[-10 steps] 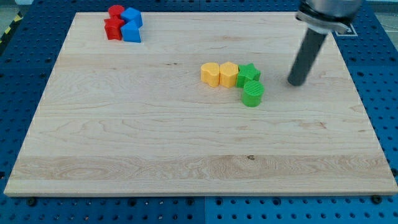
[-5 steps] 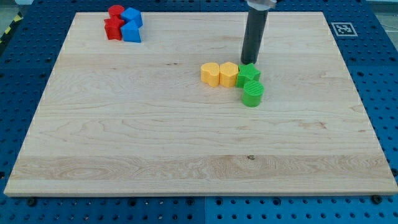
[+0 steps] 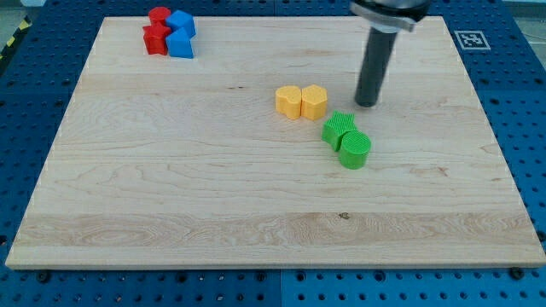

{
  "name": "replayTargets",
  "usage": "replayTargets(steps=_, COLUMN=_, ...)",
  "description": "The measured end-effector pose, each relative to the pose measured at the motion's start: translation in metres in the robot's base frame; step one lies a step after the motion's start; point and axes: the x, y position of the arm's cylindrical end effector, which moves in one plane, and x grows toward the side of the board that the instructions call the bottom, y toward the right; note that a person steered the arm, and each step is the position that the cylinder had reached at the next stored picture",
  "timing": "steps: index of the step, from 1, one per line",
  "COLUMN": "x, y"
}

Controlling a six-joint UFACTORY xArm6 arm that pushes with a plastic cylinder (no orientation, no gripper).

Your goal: Push green blocks into yellow blocks at the center of the board

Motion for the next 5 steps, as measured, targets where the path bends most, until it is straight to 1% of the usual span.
replayTargets(steps=1, x=0.041, y=0.026)
replayTargets(steps=2, x=0.092, y=0.041)
replayTargets(steps=3, x=0.125, y=0.036)
replayTargets(steps=4, x=0.125, y=0.006)
replayTargets(steps=5, x=0.11, y=-0.043)
